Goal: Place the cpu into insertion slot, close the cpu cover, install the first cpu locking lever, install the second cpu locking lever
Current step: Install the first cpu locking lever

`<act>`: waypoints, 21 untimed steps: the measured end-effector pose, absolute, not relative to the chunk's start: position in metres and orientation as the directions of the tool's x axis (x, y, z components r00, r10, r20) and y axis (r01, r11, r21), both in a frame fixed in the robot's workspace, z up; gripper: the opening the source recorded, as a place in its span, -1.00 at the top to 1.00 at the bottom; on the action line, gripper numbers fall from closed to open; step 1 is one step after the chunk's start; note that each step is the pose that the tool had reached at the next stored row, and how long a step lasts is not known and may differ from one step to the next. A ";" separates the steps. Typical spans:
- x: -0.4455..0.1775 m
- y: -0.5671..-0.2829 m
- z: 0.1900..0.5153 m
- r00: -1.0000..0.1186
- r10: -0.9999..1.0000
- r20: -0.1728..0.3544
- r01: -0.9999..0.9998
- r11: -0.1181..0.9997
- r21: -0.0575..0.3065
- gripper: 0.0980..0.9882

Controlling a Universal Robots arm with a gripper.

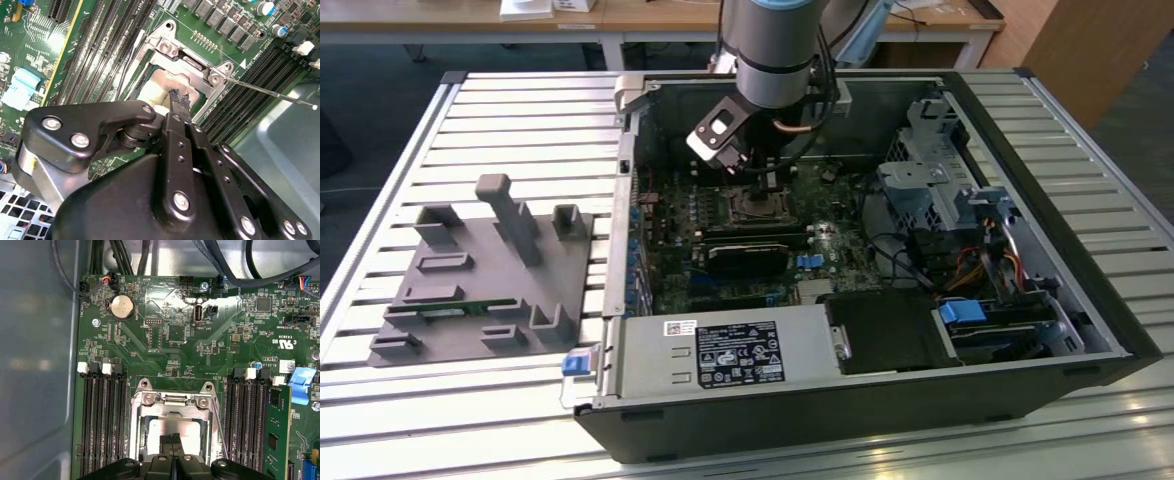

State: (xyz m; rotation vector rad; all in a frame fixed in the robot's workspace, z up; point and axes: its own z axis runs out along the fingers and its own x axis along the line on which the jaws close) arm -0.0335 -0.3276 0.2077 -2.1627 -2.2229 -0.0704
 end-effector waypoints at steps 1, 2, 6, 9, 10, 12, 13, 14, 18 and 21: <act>-0.033 -0.328 0.208 -0.028 0.998 0.060 1.000 0.027 0.005 0.98; -0.033 -0.328 0.208 -0.028 0.998 0.060 1.000 0.027 0.005 0.98; -0.033 -0.328 0.210 -0.028 0.998 0.060 1.000 0.027 0.005 0.98; -0.033 -0.328 0.212 -0.028 0.998 0.060 1.000 0.027 0.005 0.98; -0.033 -0.328 0.213 -0.028 0.998 0.060 1.000 0.027 0.005 0.98; -0.033 -0.328 0.214 -0.028 0.998 0.060 1.000 0.027 0.005 0.98; -0.033 -0.328 0.214 -0.028 0.998 0.060 1.000 0.027 0.005 0.98; -0.033 -0.328 0.215 -0.028 0.998 0.060 1.000 0.027 0.005 0.98; -0.033 -0.328 0.218 -0.028 0.998 0.060 1.000 0.027 0.005 0.98; -0.033 -0.328 0.221 -0.028 0.998 0.060 1.000 0.027 0.005 0.98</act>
